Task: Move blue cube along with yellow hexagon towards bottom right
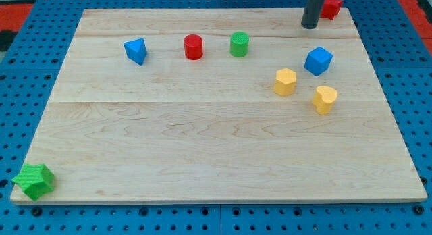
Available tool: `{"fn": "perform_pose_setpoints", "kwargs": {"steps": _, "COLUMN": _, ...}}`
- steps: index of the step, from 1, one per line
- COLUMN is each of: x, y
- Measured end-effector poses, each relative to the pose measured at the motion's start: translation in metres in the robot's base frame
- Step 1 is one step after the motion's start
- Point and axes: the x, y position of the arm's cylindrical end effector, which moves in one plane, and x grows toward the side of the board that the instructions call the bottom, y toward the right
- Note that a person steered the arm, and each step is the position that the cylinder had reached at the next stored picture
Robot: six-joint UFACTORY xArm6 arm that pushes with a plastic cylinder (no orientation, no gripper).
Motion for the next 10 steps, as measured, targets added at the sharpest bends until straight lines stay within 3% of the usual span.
{"fn": "perform_pose_setpoints", "kwargs": {"steps": 4, "x": 0.003, "y": 0.009}}
{"fn": "perform_pose_setpoints", "kwargs": {"steps": 6, "x": 0.046, "y": 0.068}}
{"fn": "perform_pose_setpoints", "kwargs": {"steps": 10, "x": 0.104, "y": 0.021}}
